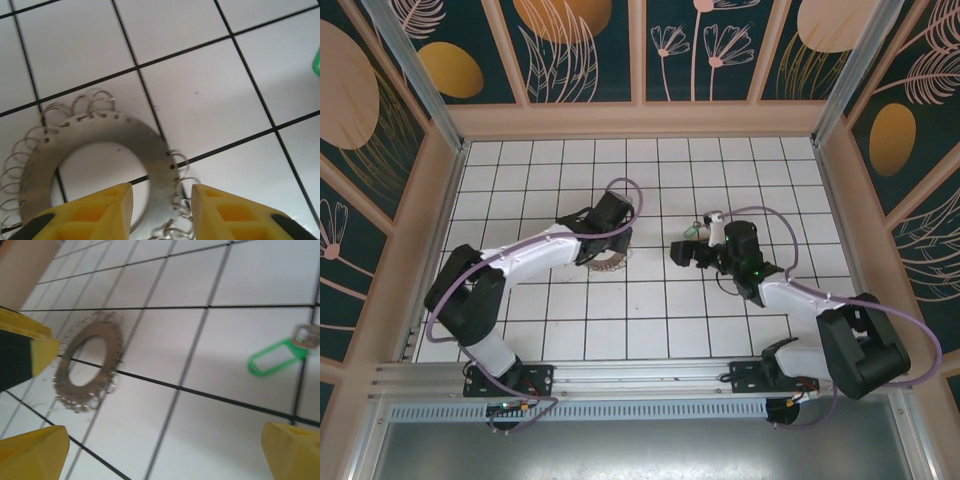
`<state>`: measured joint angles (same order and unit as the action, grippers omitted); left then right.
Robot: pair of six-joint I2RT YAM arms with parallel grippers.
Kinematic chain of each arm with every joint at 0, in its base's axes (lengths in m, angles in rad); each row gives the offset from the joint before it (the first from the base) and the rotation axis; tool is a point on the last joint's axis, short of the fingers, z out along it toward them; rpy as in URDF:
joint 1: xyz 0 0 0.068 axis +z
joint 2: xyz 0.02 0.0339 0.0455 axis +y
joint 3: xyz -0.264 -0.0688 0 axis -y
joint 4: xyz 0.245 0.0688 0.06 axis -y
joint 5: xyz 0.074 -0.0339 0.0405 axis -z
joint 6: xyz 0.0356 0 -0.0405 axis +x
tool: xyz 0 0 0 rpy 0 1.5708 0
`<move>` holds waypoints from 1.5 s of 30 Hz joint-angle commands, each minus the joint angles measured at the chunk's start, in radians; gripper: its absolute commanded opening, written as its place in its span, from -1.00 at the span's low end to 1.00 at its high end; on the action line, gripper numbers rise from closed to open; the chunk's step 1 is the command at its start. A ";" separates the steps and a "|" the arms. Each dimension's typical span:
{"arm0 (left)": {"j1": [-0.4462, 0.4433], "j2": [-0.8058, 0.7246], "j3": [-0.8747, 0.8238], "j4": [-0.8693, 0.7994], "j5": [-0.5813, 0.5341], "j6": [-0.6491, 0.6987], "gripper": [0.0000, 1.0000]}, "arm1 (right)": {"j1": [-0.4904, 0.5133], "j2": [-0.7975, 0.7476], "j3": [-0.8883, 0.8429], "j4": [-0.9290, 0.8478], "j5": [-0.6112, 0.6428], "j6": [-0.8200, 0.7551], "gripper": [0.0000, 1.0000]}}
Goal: Put the keys on the keyring
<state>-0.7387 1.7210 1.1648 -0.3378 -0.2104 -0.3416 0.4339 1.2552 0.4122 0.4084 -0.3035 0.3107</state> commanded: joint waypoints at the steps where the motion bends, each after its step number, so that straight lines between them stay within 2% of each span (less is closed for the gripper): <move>1: -0.049 0.090 0.105 -0.157 -0.082 0.022 -0.29 | -0.020 -0.032 -0.040 0.107 0.058 0.021 0.98; 11: -0.081 0.254 0.235 -0.268 -0.140 0.003 -0.28 | -0.033 -0.105 -0.068 0.087 0.132 0.035 0.97; 24: -0.086 0.377 0.336 -0.322 -0.187 0.015 -0.38 | -0.049 -0.154 -0.074 0.070 0.127 0.044 0.98; 37: -0.095 0.427 0.355 -0.362 -0.244 0.010 -0.54 | -0.061 -0.166 -0.084 0.087 0.124 0.055 0.98; 41: -0.098 0.438 0.358 -0.369 -0.259 0.011 -0.68 | -0.061 -0.177 -0.086 0.082 0.129 0.051 0.98; 45: -0.103 0.440 0.362 -0.381 -0.283 0.009 -0.71 | -0.066 -0.189 -0.090 0.082 0.133 0.053 0.98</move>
<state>-0.8371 2.1387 1.5074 -0.6651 -0.4545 -0.3405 0.3782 1.0904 0.3351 0.4664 -0.1890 0.3508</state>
